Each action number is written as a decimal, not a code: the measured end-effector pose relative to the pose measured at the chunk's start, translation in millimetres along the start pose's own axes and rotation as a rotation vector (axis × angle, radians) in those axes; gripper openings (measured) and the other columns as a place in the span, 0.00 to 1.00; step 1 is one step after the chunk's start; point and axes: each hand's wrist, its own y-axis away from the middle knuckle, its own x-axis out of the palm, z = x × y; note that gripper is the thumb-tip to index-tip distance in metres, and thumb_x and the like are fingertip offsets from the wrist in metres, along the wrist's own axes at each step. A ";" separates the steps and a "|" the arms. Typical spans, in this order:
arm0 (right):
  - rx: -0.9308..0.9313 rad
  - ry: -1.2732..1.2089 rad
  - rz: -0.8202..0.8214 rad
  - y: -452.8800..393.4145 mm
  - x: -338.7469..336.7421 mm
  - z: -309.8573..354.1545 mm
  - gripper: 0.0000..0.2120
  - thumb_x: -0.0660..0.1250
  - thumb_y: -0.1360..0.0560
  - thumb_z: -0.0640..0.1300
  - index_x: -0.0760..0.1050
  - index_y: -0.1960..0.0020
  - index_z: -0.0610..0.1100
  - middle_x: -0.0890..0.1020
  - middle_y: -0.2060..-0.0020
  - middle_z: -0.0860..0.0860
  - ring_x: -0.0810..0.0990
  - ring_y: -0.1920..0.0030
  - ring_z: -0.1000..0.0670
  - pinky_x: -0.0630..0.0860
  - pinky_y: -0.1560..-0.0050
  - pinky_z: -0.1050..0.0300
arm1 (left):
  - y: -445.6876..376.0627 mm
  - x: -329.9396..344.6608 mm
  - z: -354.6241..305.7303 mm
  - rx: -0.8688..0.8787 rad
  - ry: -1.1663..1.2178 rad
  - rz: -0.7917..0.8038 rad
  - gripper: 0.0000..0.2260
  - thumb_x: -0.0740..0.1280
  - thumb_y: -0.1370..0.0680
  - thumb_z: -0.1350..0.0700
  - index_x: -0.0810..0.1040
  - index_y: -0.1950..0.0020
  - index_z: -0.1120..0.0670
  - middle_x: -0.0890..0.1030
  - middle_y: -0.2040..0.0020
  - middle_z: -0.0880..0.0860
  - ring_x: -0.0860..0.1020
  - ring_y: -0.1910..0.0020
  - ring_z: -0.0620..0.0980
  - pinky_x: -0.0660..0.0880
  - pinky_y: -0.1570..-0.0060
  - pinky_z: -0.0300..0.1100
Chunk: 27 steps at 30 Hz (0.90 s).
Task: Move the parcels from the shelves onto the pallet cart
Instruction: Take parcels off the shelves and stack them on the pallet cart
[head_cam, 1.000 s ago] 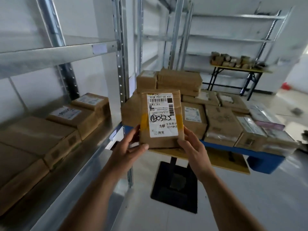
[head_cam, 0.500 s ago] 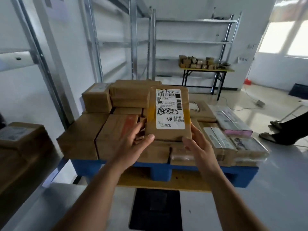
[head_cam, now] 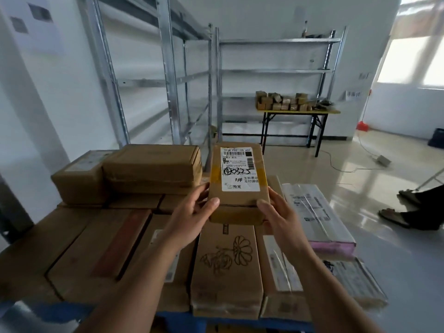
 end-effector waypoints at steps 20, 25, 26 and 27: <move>0.133 0.219 0.021 -117.5 35.5 -35.3 0.17 0.59 0.22 0.58 0.69 0.35 0.59 0.79 0.49 0.58 0.78 0.49 0.56 0.76 0.61 0.67 | -122.9 -35.4 53.3 -0.130 -0.498 0.008 0.25 0.52 0.21 0.40 0.57 0.25 0.45 0.72 0.32 0.54 0.77 0.58 0.39 0.69 0.66 0.32; 0.139 0.239 0.044 -121.6 37.5 -48.1 0.20 0.61 0.23 0.58 0.68 0.33 0.56 0.79 0.48 0.57 0.78 0.47 0.53 0.76 0.53 0.59 | -117.9 -39.4 67.0 -0.142 -0.507 0.034 0.23 0.52 0.20 0.42 0.58 0.25 0.45 0.73 0.33 0.52 0.77 0.45 0.47 0.73 0.53 0.40; 0.138 0.234 0.038 -123.1 36.5 -48.6 0.19 0.61 0.23 0.57 0.68 0.33 0.57 0.78 0.49 0.61 0.77 0.47 0.56 0.75 0.54 0.61 | -117.0 -40.2 66.9 -0.122 -0.527 0.004 0.22 0.53 0.20 0.43 0.61 0.26 0.45 0.75 0.36 0.51 0.77 0.47 0.46 0.74 0.53 0.40; 0.137 0.229 0.032 -125.1 35.8 -48.4 0.19 0.61 0.23 0.57 0.67 0.33 0.57 0.77 0.50 0.63 0.77 0.47 0.57 0.73 0.55 0.63 | -116.9 -41.4 66.4 -0.087 -0.562 -0.053 0.20 0.54 0.20 0.43 0.65 0.28 0.46 0.77 0.38 0.51 0.77 0.48 0.45 0.74 0.55 0.39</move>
